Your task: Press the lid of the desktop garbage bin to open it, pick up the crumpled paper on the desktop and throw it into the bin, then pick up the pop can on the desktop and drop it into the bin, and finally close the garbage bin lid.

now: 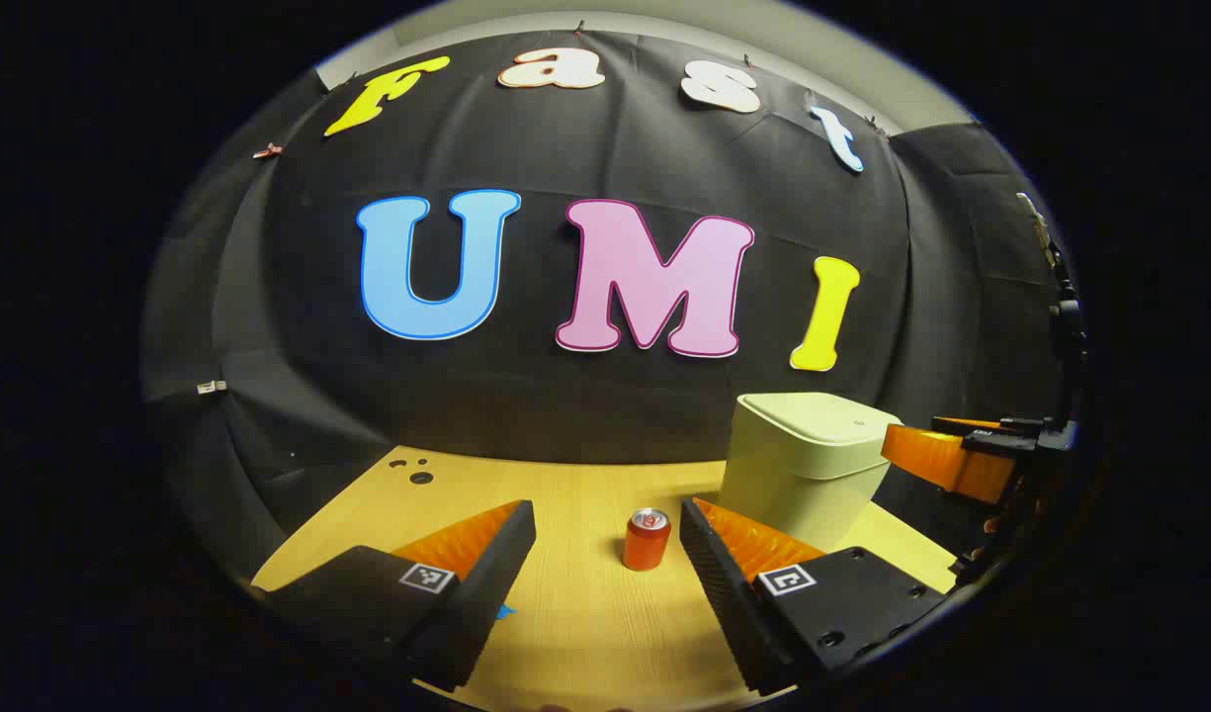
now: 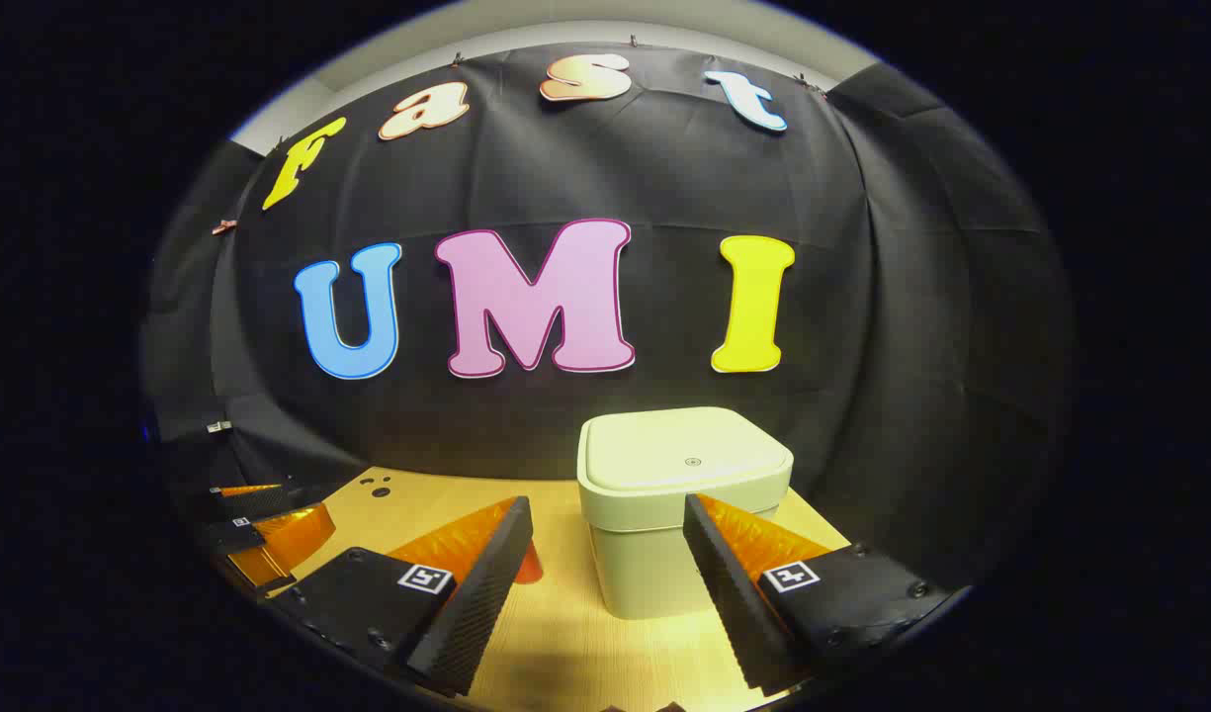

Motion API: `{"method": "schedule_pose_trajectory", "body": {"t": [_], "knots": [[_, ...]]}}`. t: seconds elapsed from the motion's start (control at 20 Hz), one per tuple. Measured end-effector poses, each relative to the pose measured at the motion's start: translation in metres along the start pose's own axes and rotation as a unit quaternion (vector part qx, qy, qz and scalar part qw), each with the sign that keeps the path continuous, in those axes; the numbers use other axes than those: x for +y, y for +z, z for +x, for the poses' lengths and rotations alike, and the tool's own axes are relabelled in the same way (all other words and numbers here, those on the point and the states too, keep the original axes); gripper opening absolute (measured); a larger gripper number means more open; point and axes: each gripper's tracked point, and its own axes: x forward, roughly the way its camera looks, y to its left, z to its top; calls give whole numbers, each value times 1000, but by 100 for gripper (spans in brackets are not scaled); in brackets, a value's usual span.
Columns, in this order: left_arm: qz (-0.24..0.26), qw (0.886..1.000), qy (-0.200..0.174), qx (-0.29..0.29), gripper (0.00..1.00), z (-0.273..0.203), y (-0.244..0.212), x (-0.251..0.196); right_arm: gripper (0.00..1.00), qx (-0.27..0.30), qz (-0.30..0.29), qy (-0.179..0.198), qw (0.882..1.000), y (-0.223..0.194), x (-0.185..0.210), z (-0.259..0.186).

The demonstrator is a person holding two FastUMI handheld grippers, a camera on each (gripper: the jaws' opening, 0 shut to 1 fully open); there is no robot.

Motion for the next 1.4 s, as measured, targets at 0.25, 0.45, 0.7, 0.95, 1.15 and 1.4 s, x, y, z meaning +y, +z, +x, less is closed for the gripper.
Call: {"method": "schedule_pose_trajectory", "body": {"t": [0.25,0.45,0.7,0.95,1.15,1.4], "knots": [[0,1000,8,8,96,10,-5,4,98,-1,-1,1,1000,1,0,8],[1,1000,18,10,95,14,-6,8,98,-3,-4,4,1000,0,-1,10],[1,1000,22,10,96,16,-8,11,98,-4,-8,9,1000,2,1,14],[3,999,32,8,96,17,-9,14,98,-11,-10,9,1000,7,-3,16],[4,999,33,8,96,17,-10,12,98,-18,-5,13,1000,12,-1,19],[10,999,27,14,96,16,-12,6,93,-23,-7,14,1000,20,0,24]]}}
